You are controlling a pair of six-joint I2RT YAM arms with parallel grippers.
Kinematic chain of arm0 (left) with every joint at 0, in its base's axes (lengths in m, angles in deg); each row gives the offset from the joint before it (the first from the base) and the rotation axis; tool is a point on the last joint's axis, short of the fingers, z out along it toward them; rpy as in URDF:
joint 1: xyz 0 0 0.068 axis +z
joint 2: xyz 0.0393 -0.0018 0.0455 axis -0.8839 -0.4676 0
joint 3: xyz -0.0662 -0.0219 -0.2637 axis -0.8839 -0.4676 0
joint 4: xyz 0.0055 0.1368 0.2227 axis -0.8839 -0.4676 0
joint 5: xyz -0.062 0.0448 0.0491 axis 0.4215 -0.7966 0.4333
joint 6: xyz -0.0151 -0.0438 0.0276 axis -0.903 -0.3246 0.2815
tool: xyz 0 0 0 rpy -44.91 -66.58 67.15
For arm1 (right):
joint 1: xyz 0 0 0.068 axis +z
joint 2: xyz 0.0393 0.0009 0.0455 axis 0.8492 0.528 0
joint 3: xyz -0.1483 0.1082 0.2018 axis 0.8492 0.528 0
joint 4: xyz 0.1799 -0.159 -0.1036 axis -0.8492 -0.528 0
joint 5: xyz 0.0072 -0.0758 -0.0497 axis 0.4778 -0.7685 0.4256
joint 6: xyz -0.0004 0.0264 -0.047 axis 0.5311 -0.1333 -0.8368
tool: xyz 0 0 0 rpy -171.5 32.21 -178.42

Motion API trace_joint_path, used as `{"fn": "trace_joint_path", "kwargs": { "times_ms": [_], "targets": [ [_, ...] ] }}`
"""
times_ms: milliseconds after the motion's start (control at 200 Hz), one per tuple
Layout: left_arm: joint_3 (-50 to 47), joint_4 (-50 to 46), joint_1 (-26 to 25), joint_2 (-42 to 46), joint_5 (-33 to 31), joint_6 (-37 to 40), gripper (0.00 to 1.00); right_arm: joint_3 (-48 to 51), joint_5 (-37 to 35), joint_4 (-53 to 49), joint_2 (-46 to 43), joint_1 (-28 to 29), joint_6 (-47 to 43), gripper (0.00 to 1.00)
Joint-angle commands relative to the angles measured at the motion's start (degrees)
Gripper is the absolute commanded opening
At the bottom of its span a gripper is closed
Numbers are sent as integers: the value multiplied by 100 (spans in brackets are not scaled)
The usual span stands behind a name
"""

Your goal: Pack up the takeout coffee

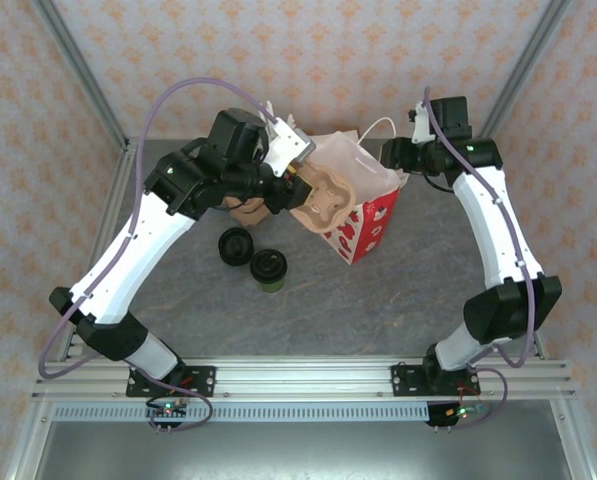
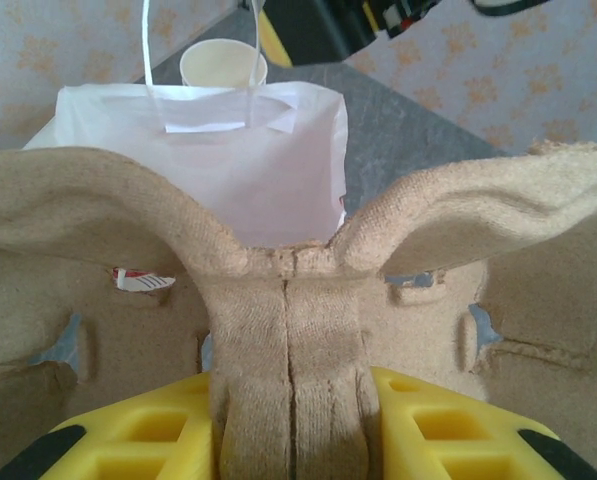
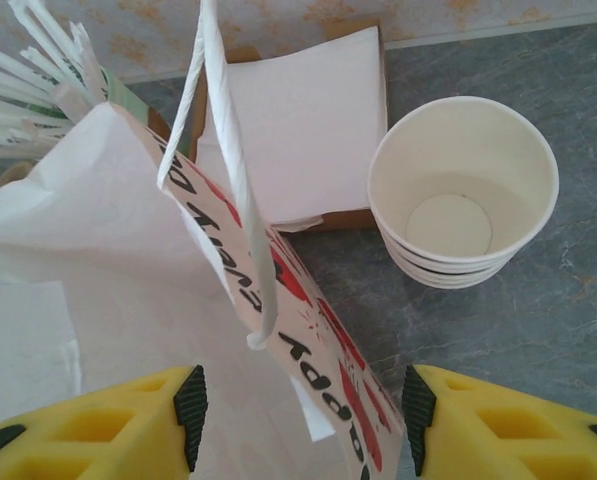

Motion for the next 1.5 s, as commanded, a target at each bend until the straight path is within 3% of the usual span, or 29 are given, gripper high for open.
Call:
{"fn": "trace_joint_path", "kwargs": {
  "times_ms": [0, 335, 591, 646, 816, 931, 1286, 1491],
  "targets": [
    [52, 262, 21, 171, 8, -443, 37, -266, -49, -225, 207, -19, -367, 58],
    [123, 399, 21, 242, 385, -718, 37, -43, 681, -19, 452, -19, -595, 58],
    [222, 352, 20, 110, 424, -749, 36, -66, 988, -130, 702, -21, -666, 52],
    [234, 379, 21, 93, 439, -749, 36, -83, 1008, -128, 719, -19, -666, 47],
    [338, 354, 21, -14, 461, -773, 36, -55, 1166, -185, 678, -19, -709, 19],
    [467, 280, 11, -146, 559, -802, 35, 59, 1254, -216, 489, -13, -761, 10],
    [950, -10, -74, -689, 1521, -769, 34, 747, 768, -686, -579, 614, -1010, 8],
    [918, -116, -93, -748, 1940, -869, 35, 1139, 484, -730, -1252, 667, -1113, 8]
  ]
}}
